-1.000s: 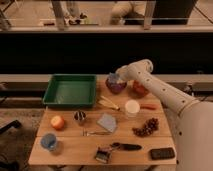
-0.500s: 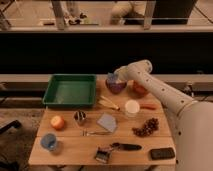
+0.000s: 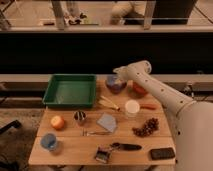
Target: Place sponge in purple bowl
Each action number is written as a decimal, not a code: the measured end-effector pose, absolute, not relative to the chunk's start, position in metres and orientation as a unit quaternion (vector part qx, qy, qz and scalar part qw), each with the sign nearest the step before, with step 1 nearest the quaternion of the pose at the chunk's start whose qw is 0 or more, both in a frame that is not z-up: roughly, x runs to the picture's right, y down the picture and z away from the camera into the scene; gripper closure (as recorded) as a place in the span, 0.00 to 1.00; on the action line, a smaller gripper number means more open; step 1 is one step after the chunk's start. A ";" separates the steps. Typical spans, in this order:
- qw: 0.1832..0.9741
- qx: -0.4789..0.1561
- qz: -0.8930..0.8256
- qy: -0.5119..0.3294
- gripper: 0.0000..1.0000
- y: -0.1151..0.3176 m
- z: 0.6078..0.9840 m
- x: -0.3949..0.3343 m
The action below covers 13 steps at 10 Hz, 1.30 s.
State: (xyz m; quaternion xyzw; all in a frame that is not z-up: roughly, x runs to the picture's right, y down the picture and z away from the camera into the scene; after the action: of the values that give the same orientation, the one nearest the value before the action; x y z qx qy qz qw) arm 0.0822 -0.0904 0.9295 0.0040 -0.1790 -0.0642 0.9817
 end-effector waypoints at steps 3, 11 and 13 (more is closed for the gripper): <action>0.982 0.013 -0.061 -0.175 0.20 -0.091 0.926 0.081; 0.984 0.061 -0.035 -0.163 0.20 -0.129 0.868 0.092; 0.985 0.062 -0.027 -0.156 0.20 -0.140 0.842 0.098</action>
State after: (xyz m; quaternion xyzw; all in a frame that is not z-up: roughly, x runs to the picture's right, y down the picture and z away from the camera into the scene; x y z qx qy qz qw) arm 0.0977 -0.1397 0.8421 0.0616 -0.1558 -0.0273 0.9855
